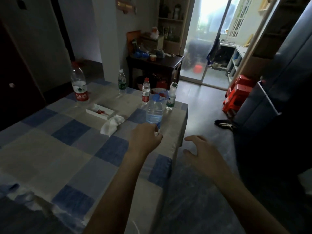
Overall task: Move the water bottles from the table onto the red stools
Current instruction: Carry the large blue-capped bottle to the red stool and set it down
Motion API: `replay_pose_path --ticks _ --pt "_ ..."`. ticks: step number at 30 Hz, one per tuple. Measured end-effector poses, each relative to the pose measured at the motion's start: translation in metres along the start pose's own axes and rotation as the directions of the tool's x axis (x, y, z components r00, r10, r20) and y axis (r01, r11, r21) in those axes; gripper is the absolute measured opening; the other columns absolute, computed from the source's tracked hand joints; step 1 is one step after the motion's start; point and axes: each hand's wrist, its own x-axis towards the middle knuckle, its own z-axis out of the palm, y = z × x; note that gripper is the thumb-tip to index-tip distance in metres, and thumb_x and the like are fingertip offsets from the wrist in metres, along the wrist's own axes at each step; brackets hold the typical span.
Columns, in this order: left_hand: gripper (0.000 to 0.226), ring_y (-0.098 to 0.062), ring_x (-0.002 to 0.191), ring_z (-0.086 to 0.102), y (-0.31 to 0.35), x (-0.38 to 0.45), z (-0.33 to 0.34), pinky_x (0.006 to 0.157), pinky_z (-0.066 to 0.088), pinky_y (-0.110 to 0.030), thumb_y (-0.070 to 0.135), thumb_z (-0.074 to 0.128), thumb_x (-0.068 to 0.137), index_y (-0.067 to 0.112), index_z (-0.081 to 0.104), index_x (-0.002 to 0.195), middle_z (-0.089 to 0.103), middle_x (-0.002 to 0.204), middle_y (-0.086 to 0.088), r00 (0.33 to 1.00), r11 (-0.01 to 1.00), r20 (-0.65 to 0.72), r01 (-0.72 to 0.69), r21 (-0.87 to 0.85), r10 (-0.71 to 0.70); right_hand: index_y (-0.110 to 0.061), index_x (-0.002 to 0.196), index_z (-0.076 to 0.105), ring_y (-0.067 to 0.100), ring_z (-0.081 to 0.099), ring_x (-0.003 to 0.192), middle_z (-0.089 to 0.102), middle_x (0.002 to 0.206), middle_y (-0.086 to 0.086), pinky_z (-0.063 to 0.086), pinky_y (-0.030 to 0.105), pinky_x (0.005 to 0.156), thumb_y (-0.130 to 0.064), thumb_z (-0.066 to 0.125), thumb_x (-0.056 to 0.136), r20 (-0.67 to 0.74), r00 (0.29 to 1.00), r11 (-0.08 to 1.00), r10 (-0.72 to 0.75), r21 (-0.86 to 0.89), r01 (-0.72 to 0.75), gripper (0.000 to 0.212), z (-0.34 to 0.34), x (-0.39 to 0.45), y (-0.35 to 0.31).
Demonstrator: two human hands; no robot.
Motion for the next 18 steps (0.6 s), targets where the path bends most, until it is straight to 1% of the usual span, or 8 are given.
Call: replay_pose_path --ticks 3,6,7,10,13,16,18 --pt "0.032 -0.018 0.091 0.064 -0.001 0.022 0.004 0.074 0.048 -0.029 0.039 0.062 0.087 0.015 0.070 0.106 0.070 0.102 -0.004 0.999 1.000 0.016 0.031 0.000 -0.031 -0.029 0.129 0.055 0.006 0.055 0.102 0.052 0.135 -0.005 0.031 0.005 0.069 -0.038 0.062 0.093 0.056 0.998 1.000 0.006 0.016 -0.007 0.038 0.004 0.028 0.012" --pt "0.030 -0.017 0.095 0.062 -0.006 0.039 0.009 0.070 0.041 -0.026 0.041 0.060 0.088 0.017 0.070 0.105 0.068 0.104 -0.002 0.995 0.995 0.018 0.097 -0.014 -0.097 -0.030 0.130 0.054 -0.001 0.050 0.082 0.051 0.136 -0.005 0.031 0.005 0.065 -0.037 0.063 0.093 0.081 0.996 0.999 -0.028 0.028 0.025 0.039 0.009 0.056 0.016" --pt "0.030 -0.017 0.096 0.062 -0.008 0.044 0.011 0.071 0.042 -0.027 0.041 0.059 0.089 0.018 0.069 0.105 0.067 0.106 -0.001 0.993 0.993 0.016 0.120 -0.009 -0.120 -0.028 0.130 0.054 -0.001 0.050 0.080 0.051 0.136 -0.004 0.033 0.006 0.066 -0.034 0.064 0.092 0.077 0.995 0.998 -0.057 0.037 0.055 0.040 0.011 0.066 0.017" --pt "0.031 -0.018 0.097 0.063 -0.016 0.057 0.016 0.078 0.049 -0.031 0.041 0.058 0.089 0.018 0.068 0.108 0.066 0.111 -0.001 0.982 0.982 -0.002 0.187 0.015 -0.187 -0.025 0.130 0.055 0.004 0.050 0.095 0.054 0.133 -0.002 0.041 0.016 0.079 -0.027 0.066 0.092 0.082 0.987 0.988 -0.141 0.078 0.135 0.040 0.015 0.093 0.019" --pt "0.027 -0.018 0.094 0.064 -0.019 0.069 0.022 0.080 0.054 -0.036 0.041 0.058 0.088 0.020 0.068 0.103 0.068 0.107 0.000 0.968 0.968 -0.032 0.250 0.010 -0.250 -0.025 0.130 0.054 0.008 0.055 0.094 0.056 0.130 -0.001 0.044 0.020 0.080 -0.027 0.065 0.092 0.124 0.972 0.978 -0.198 0.097 0.186 0.040 0.020 0.119 0.028" --pt "0.026 -0.020 0.097 0.063 -0.017 0.088 0.030 0.081 0.051 -0.034 0.040 0.057 0.087 0.022 0.067 0.103 0.067 0.108 0.001 0.953 0.952 -0.025 0.303 0.040 -0.303 -0.024 0.129 0.056 0.012 0.056 0.102 0.059 0.128 0.000 0.043 0.024 0.085 -0.027 0.065 0.092 0.116 0.967 0.971 -0.226 0.110 0.213 0.039 0.023 0.148 0.040" --pt "0.026 -0.022 0.098 0.063 -0.015 0.103 0.038 0.079 0.049 -0.033 0.040 0.056 0.087 0.021 0.067 0.101 0.067 0.107 0.000 0.934 0.934 -0.038 0.356 0.041 -0.355 -0.024 0.126 0.057 0.011 0.055 0.101 0.061 0.124 -0.001 0.043 0.026 0.084 -0.029 0.065 0.090 0.104 0.956 0.959 -0.274 0.103 0.263 0.038 0.025 0.170 0.051"
